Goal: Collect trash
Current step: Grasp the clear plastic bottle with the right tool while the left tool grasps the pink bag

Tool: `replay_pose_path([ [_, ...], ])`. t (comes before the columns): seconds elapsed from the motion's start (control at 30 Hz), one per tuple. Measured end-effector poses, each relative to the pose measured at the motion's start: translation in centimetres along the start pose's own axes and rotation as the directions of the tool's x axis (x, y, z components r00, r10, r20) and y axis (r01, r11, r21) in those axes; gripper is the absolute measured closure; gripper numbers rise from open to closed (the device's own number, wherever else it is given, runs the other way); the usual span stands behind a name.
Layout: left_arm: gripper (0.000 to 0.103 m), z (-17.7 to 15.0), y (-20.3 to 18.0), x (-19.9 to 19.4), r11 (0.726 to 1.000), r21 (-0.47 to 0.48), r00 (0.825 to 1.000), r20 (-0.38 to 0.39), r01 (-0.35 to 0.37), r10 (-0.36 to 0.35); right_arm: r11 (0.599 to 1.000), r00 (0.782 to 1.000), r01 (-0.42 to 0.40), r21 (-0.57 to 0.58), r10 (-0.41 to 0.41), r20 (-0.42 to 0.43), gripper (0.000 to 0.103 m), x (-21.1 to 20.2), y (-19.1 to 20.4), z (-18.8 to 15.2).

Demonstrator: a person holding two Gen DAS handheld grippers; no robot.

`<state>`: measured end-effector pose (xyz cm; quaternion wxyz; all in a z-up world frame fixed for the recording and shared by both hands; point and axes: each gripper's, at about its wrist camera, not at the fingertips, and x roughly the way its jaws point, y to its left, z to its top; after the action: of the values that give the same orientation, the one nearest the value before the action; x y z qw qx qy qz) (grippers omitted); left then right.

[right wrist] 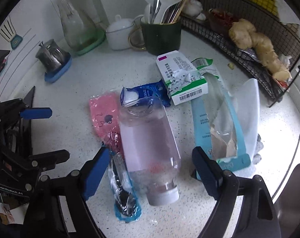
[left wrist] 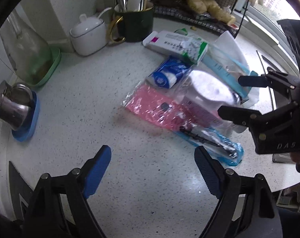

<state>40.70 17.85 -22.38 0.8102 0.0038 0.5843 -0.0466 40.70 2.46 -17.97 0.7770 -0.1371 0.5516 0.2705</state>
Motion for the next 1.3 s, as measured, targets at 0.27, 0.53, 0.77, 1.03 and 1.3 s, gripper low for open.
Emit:
replay_pose_path([
  [0.27,0.019,-0.7,0.9,1.4,1.0,-0.004,0.999,-0.039,-0.022,0.021,0.999,0.998,0.007,-0.051,-0.011,-0.068,0.032,2.0,0.1,0.6],
  [0.53,0.019,-0.9,1.0,2.1,1.0,-0.019,0.998,-0.062,0.002,-0.003,0.998,0.995,0.004,-0.064,-0.01,-0.099,0.035,3.2,0.4,0.9],
  [0.77,0.019,-1.1,0.5,2.1,1.0,-0.014,0.998,-0.064,0.024,-0.025,0.999,0.995,-0.006,-0.035,0.002,-0.102,0.036,3.7,0.4,0.6],
  [1.03,0.019,-0.1,-0.3,2.4,0.998,0.0,0.996,-0.061,0.064,-0.064,0.999,0.998,0.03,0.035,-0.028,-0.057,0.037,1.1,-1.0,-1.6],
  [1.3,0.019,1.7,-1.6,3.5,0.994,-0.02,0.992,-0.063,0.11,-0.111,0.988,0.999,0.031,0.154,-0.036,0.036,0.037,-5.6,-3.4,-4.4],
])
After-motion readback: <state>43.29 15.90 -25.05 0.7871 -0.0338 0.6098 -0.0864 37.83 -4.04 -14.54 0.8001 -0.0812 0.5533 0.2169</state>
